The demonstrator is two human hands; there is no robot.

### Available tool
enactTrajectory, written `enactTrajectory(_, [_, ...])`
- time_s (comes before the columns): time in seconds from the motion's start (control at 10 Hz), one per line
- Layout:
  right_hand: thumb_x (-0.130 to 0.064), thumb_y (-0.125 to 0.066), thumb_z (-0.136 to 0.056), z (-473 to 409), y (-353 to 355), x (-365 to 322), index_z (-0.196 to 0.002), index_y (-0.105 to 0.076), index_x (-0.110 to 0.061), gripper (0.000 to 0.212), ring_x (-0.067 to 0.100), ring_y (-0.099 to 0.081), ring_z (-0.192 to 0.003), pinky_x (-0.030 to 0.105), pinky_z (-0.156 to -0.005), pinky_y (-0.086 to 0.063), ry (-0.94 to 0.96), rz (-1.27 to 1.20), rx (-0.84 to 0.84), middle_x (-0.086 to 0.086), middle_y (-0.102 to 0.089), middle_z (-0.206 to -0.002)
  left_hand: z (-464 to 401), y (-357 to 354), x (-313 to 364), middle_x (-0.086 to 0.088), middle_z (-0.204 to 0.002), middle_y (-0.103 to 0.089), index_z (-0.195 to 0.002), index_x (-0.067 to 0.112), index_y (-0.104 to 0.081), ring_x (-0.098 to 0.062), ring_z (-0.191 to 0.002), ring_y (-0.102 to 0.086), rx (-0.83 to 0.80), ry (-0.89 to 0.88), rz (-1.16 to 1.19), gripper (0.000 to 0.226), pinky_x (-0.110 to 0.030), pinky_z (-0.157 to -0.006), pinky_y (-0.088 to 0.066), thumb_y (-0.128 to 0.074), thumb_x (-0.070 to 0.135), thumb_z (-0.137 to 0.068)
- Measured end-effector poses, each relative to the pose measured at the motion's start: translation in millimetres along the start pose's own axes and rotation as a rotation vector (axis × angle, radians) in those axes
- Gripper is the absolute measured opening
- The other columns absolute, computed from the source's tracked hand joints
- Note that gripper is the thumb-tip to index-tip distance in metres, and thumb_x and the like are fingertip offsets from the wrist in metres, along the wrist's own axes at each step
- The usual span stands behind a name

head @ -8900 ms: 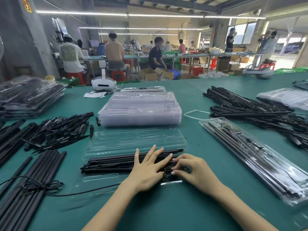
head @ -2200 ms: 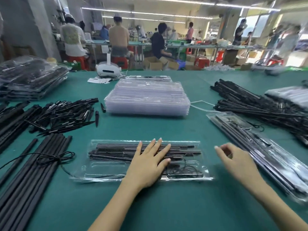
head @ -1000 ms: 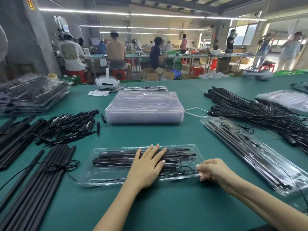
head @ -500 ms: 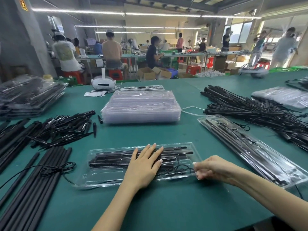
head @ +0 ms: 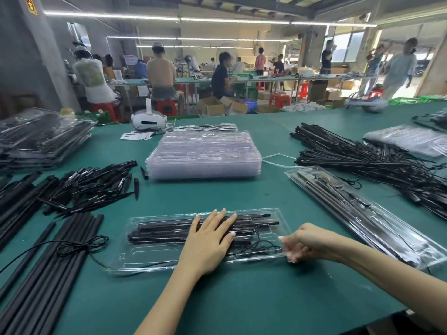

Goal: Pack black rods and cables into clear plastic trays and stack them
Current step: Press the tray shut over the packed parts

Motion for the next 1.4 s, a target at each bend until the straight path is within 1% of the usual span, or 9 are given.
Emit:
enactTrajectory(0.1, [-0.024, -0.063, -0.091, 0.5, 0.7, -1.4, -0.066, -0.06, -0.007, 0.03, 0.011, -0.052, -0.043, 0.023, -0.05, -0.03, 0.046, 0.063, 0.025, 0.011, -0.067, -0.059, 0.9, 0.0, 0.0, 0.02, -0.158, -0.002, -0.148, 0.049, -0.008, 0.0, -0.145, 0.007, 0.004, -0.004, 0.001, 0.048, -0.037, -0.118, 0.01, -0.019, 0.049, -0.101])
enactTrajectory(0.3, [-0.013, -0.065, -0.088, 5.2, 4.4, -3.6, -0.06, -0.057, -0.006, 0.03, 0.009, -0.048, -0.033, 0.014, -0.036, -0.032, 0.063, -0.005, 0.137, 0.01, -0.06, -0.047, 0.1, -0.8, -0.9, 0.02, -0.158, -0.003, -0.147, 0.049, -0.01, 0.0, -0.145, 0.005, 0.002, 0.003, 0.005, 0.047, -0.035, -0.118, 0.01, -0.02, 0.049, -0.101])
enactTrajectory(0.5, [-0.01, -0.064, -0.087, 10.5, 6.2, -4.7, -0.056, -0.058, -0.007, 0.031, 0.011, -0.039, -0.037, 0.017, -0.039, -0.029, 0.141, -0.07, 0.234, 0.01, -0.057, -0.047, 0.1, 0.0, -0.6, 0.021, -0.158, -0.004, -0.147, 0.05, -0.011, 0.001, -0.144, 0.005, 0.002, -0.001, 0.012, 0.047, -0.034, -0.117, 0.01, -0.019, 0.049, -0.101])
enactTrajectory(0.8, [-0.007, -0.056, -0.091, 5.4, 1.3, -6.0, -0.081, -0.061, -0.004, 0.012, 0.005, -0.041, -0.034, 0.013, -0.038, -0.029, 0.15, -0.06, 0.111, 0.003, -0.062, -0.048, 1.1, 1.0, -1.1, 0.023, -0.157, -0.003, -0.146, 0.051, -0.011, 0.002, -0.144, 0.006, -0.012, 0.0, 0.023, 0.046, -0.032, -0.117, 0.011, -0.02, 0.05, -0.101])
enactTrajectory(1.0, [0.001, -0.057, -0.088, 3.9, 2.1, -0.8, -0.075, -0.057, -0.005, 0.015, 0.011, -0.047, -0.037, 0.014, -0.032, -0.026, 0.135, -0.198, 0.228, 0.002, -0.055, -0.047, 1.8, 2.5, 0.2, 0.023, -0.157, -0.003, -0.146, 0.051, -0.012, 0.003, -0.144, 0.006, -0.012, -0.001, 0.031, 0.046, -0.032, -0.117, 0.01, -0.02, 0.05, -0.101])
enactTrajectory(1.1, [0.002, -0.057, -0.086, 7.2, 4.5, 0.8, -0.072, -0.059, -0.005, 0.016, 0.016, -0.047, -0.042, 0.015, -0.033, -0.026, 0.148, -0.21, 0.306, 0.007, -0.055, -0.052, 1.8, 3.0, -0.2, 0.023, -0.157, -0.003, -0.146, 0.052, -0.012, 0.003, -0.144, 0.006, -0.01, 0.0, 0.029, 0.046, -0.032, -0.117, 0.01, -0.02, 0.05, -0.101])
enactTrajectory(1.2, [0.004, -0.056, -0.087, 9.6, 3.5, 0.6, -0.075, -0.059, -0.003, 0.014, 0.011, -0.048, -0.034, 0.015, -0.033, -0.027, 0.163, -0.259, 0.29, 0.005, -0.053, -0.049, 1.6, 3.1, 0.9, 0.023, -0.157, -0.004, -0.146, 0.052, -0.013, 0.003, -0.144, 0.005, -0.014, -0.01, 0.046, 0.046, -0.032, -0.117, 0.009, -0.022, 0.05, -0.1])
enactTrajectory(1.3, [0.003, -0.056, -0.088, 9.4, 3.4, -1.6, -0.076, -0.058, -0.002, 0.013, 0.009, -0.04, -0.029, 0.016, -0.033, -0.027, 0.181, -0.259, 0.239, 0.003, -0.053, -0.042, -2.5, 9.8, -2.0, 0.02, -0.157, -0.013, -0.143, 0.051, -0.025, 0.001, -0.144, -0.005, -0.031, 0.031, 0.117, 0.045, -0.033, -0.117, 0.003, -0.034, 0.05, -0.098])
enactTrajectory(1.4, [0.002, -0.057, -0.089, 7.8, 0.9, -2.7, -0.079, -0.058, -0.003, 0.01, 0.009, -0.038, -0.028, 0.016, -0.032, -0.025, 0.172, -0.238, 0.181, 0.002, -0.055, -0.042, -17.3, 26.4, 12.5, 0.013, -0.149, -0.029, -0.138, 0.045, -0.038, -0.007, -0.139, -0.022, -0.005, 0.065, 0.129, 0.052, -0.038, -0.113, -0.01, -0.05, 0.056, -0.088])
Point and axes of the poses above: each hand's wrist, its own z-axis away from the middle knuckle, its own y-axis out of the back of the hand, x = y × z, the point moved 10 cm from there along -z, towards the middle knuckle
